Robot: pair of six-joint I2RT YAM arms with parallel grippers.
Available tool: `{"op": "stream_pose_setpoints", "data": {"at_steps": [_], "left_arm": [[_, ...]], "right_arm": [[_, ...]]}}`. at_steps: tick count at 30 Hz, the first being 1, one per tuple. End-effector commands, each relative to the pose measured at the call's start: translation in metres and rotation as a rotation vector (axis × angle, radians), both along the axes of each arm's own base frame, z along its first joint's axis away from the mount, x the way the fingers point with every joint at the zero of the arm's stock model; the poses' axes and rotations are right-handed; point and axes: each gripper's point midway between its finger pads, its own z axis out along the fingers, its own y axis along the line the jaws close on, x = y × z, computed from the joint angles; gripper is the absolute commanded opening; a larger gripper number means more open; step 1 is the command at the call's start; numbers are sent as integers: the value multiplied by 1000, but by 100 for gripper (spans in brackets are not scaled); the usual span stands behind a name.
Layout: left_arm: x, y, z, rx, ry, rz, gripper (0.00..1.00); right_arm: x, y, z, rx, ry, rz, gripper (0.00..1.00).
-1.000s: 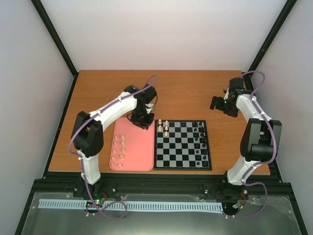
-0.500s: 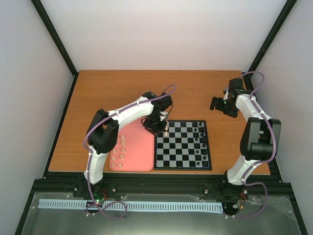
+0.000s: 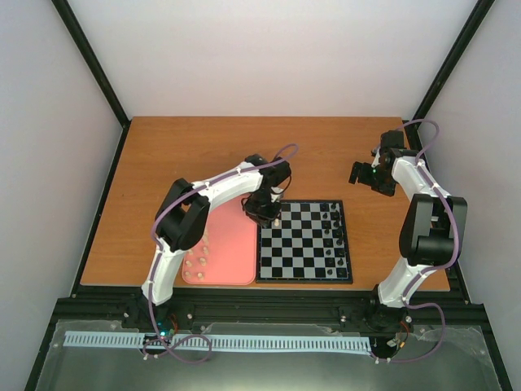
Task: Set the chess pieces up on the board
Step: Place the chess piece on the chessboard.
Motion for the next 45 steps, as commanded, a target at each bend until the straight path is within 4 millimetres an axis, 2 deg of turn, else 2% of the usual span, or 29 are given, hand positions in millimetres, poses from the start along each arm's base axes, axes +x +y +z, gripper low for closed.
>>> {"op": "stream_pose_setpoints", "data": {"at_steps": [1, 21, 24, 34, 45], "left_arm": [[13, -12, 9, -36, -46, -11, 3], [7, -8, -2, -15, -11, -21, 4], [6, -7, -4, -10, -7, -21, 8], [7, -5, -7, 5, -10, -31, 10], [6, -5, -6, -3, -11, -34, 20]], "right_arm": [[7, -2, 4, -9, -16, 3, 100], [7, 0, 2, -3, -13, 5, 100], [7, 0, 2, -3, -12, 4, 100], [6, 0, 2, -5, -13, 7, 100], [7, 1, 2, 2, -14, 9, 100]]}}
